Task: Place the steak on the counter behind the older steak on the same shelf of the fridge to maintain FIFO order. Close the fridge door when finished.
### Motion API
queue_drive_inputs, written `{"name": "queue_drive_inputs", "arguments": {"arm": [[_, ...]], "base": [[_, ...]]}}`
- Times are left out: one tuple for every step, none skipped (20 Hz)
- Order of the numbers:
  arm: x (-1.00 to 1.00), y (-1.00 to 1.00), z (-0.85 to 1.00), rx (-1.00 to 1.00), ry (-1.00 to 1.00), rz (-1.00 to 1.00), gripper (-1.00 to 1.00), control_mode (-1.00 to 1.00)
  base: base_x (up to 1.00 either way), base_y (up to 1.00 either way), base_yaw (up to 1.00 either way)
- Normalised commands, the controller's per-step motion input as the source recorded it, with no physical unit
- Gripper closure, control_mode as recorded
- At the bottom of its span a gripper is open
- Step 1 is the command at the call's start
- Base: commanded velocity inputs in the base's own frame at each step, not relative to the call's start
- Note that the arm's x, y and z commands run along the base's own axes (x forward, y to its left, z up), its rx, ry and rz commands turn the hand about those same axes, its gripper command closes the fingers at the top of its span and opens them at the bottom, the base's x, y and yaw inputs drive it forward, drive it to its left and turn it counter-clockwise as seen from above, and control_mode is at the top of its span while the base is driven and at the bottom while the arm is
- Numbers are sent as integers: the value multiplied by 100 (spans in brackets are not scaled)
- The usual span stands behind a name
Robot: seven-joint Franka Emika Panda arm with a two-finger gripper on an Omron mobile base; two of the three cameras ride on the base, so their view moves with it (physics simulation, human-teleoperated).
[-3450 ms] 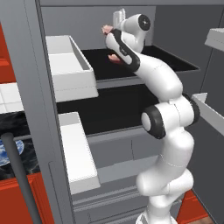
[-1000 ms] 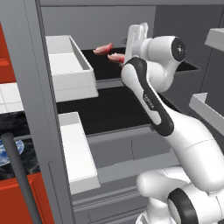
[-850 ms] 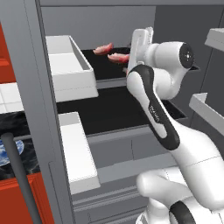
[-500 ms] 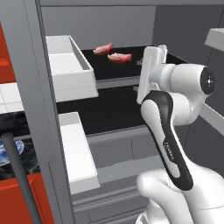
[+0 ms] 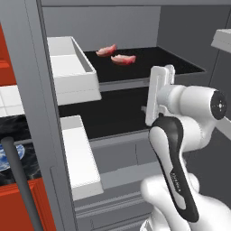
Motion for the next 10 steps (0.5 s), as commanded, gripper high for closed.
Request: {"name": "queue_drive_inputs", "arguments": {"arm": [[-68, 0, -9, 0, 4, 0, -100, -100], [-100, 0, -20, -1, 0, 0, -100, -100], [0, 0, 0, 0, 0, 0, -100, 100], [0, 0, 0, 0, 0, 0, -100, 100], [0, 0, 0, 0, 0, 0, -100, 100], [0, 0, 0, 0, 0, 0, -100, 100], [0, 0, 0, 0, 0, 0, -100, 100], [0, 0, 0, 0, 0, 0, -100, 100], [0, 0, 0, 0, 0, 0, -100, 100], [0, 0, 0, 0, 0, 0, -100, 100]], "base": [[0, 0, 0], [0, 0, 0], [-100, 0, 0], [-100, 0, 0], [-100, 0, 0], [-99, 0, 0], [-93, 0, 0], [-73, 0, 0], [-55, 0, 1], [-45, 0, 6]]}}
